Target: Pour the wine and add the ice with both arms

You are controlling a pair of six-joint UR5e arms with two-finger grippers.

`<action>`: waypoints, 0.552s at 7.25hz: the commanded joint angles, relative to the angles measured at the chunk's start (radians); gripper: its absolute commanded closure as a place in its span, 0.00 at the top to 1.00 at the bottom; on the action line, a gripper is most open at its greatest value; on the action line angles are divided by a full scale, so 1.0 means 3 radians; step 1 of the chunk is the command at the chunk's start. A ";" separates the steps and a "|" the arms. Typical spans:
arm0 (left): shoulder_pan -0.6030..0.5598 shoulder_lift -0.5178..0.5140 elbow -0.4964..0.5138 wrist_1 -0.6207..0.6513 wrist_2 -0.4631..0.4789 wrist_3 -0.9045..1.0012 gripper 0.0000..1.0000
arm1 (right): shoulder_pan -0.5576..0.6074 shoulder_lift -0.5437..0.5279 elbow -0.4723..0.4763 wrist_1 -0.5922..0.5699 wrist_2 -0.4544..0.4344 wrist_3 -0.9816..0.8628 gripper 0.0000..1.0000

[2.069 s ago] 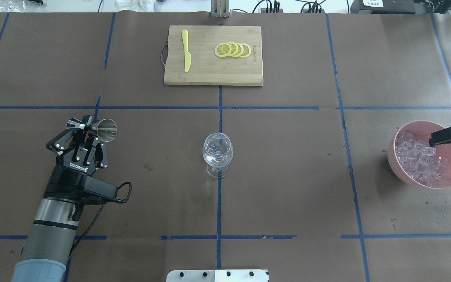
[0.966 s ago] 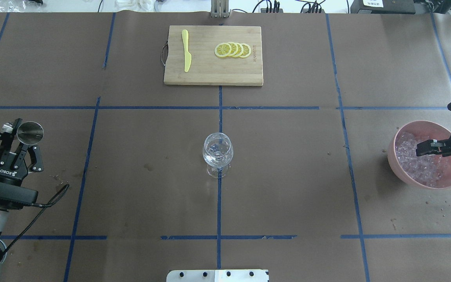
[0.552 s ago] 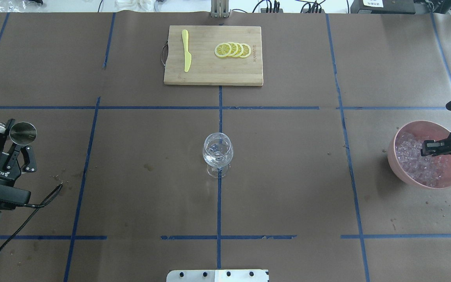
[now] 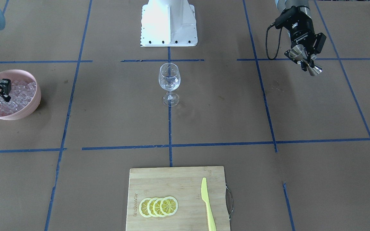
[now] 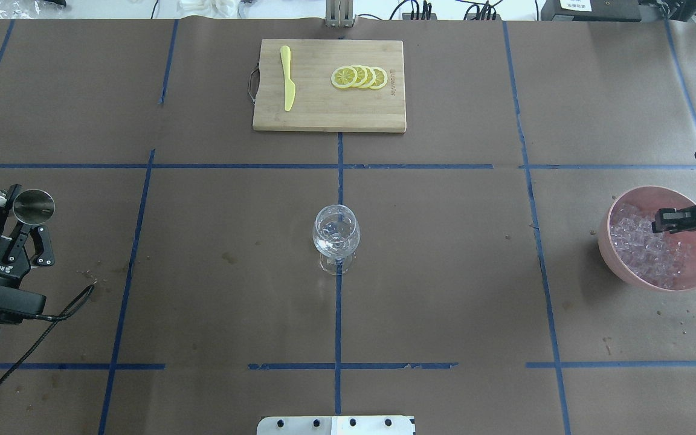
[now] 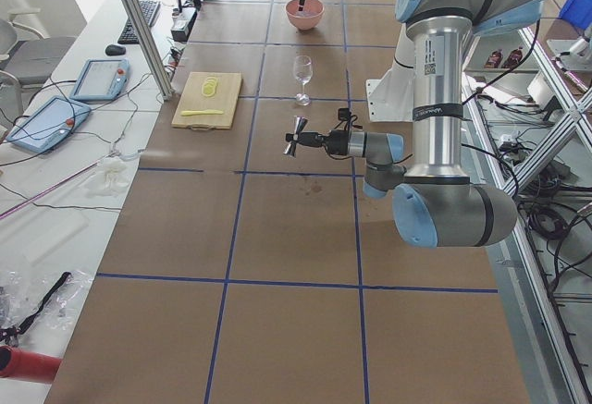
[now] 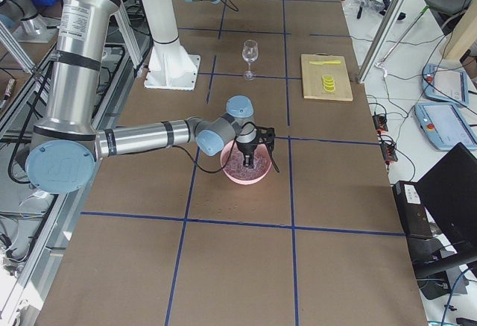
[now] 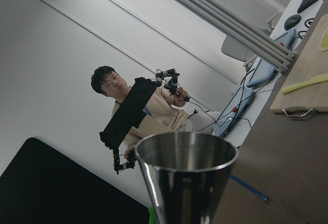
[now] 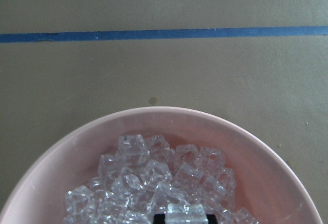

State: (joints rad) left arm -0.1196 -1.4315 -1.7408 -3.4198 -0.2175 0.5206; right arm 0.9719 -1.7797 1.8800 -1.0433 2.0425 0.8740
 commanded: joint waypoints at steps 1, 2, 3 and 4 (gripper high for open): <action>0.0005 -0.0004 0.0141 -0.0175 0.0014 -0.0042 0.00 | 0.0170 -0.0004 0.0201 -0.0025 0.0028 -0.0004 0.00; 0.0010 -0.0009 0.0355 -0.0395 0.0019 -0.0210 0.00 | 0.0222 -0.0004 0.0257 -0.0025 0.0043 0.0001 0.00; 0.0030 -0.0014 0.0473 -0.0427 0.0014 -0.0667 0.00 | 0.0232 -0.0004 0.0318 -0.0030 0.0049 0.0011 0.00; 0.0056 -0.0019 0.0475 -0.0428 -0.0031 -0.1117 0.00 | 0.0232 -0.0004 0.0344 -0.0030 0.0059 0.0017 0.00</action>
State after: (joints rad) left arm -0.1106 -1.4356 -1.6178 -3.5360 -0.2166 0.3321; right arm 1.0377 -1.7809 1.9686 -1.0515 2.0566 0.8767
